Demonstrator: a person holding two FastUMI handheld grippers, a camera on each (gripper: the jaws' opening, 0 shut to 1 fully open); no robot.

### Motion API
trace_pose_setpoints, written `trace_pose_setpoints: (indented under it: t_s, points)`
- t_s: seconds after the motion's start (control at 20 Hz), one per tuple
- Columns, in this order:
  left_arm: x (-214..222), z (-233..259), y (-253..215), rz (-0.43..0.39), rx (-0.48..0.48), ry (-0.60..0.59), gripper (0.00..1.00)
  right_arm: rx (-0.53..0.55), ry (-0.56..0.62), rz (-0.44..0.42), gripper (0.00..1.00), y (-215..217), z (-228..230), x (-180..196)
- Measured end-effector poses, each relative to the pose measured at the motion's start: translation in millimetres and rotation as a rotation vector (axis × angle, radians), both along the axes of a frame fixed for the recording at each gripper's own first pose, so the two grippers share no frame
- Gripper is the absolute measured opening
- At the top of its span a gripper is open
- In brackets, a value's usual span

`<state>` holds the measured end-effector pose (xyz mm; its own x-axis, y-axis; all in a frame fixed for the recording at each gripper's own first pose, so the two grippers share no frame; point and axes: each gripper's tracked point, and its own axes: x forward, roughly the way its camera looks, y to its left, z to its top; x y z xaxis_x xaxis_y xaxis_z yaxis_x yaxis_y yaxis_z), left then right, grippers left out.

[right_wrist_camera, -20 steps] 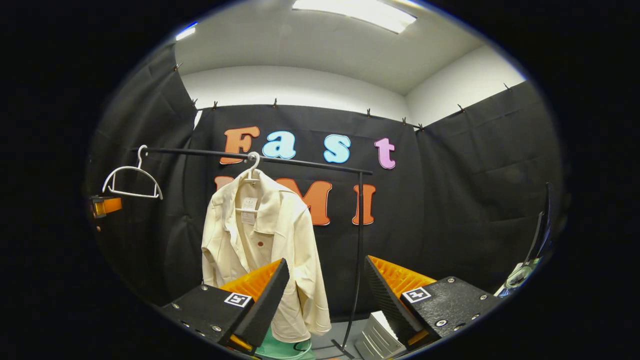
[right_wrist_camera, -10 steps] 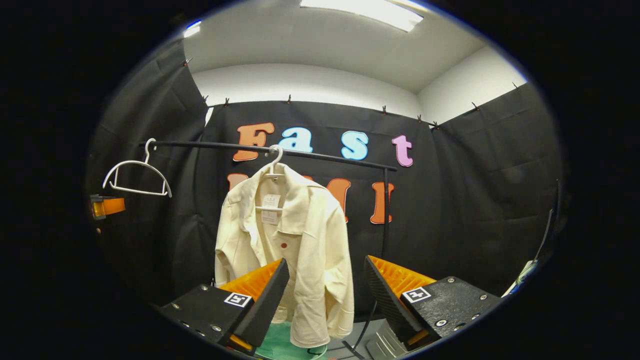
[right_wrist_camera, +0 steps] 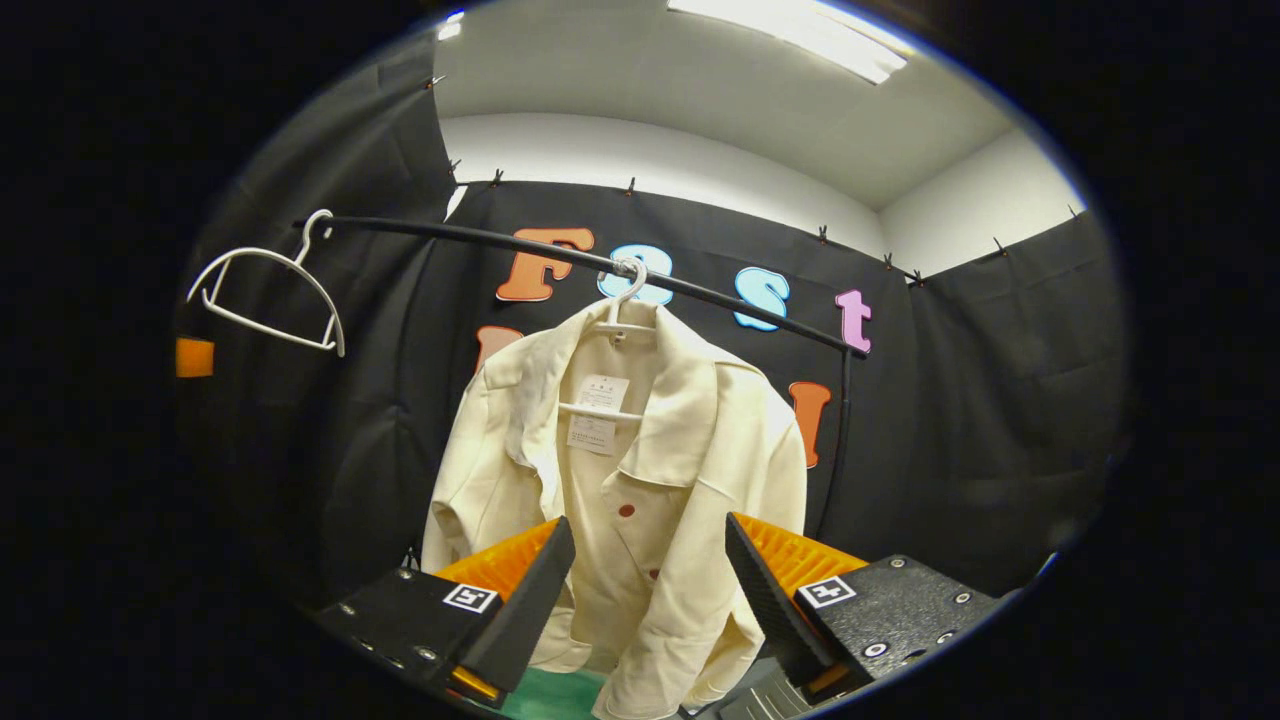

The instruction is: Grasp the clothes on the hanger with both hands and then place them into the laundry hamper below.

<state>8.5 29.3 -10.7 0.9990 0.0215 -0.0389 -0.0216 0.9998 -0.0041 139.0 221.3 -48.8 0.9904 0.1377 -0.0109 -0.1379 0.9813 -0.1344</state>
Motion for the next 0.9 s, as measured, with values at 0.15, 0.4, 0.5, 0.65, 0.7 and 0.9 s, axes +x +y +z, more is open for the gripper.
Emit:
trace_pose_setpoints:
  t_s: [0.15, 0.4, 0.5, 0.65, 0.7, 0.9]
  points:
    - [3, -5, 7, 0.012, 0.003, 0.009, 0.96, 0.034, 0.021, -0.019, 0.93, 15, -11, 31]
    - [8, -13, 19, 0.030, 0.002, 0.020, 0.96, 0.062, 0.043, -0.107, 0.94, 20, -27, 82]
    - [11, -12, 26, 0.048, 0.008, 0.016, 0.96, 0.092, 0.063, -0.138, 0.94, 20, -34, 100]
    - [12, -14, 33, 0.065, 0.018, 0.012, 0.96, 0.139, 0.073, -0.175, 0.93, 16, -35, 119]
    - [12, -15, 35, 0.067, 0.018, 0.012, 1.00, 0.152, 0.072, -0.185, 0.93, 13, -35, 124]
    - [18, -19, 36, 0.070, 0.013, 0.021, 1.00, 0.195, 0.067, -0.171, 0.93, 9, -29, 136]
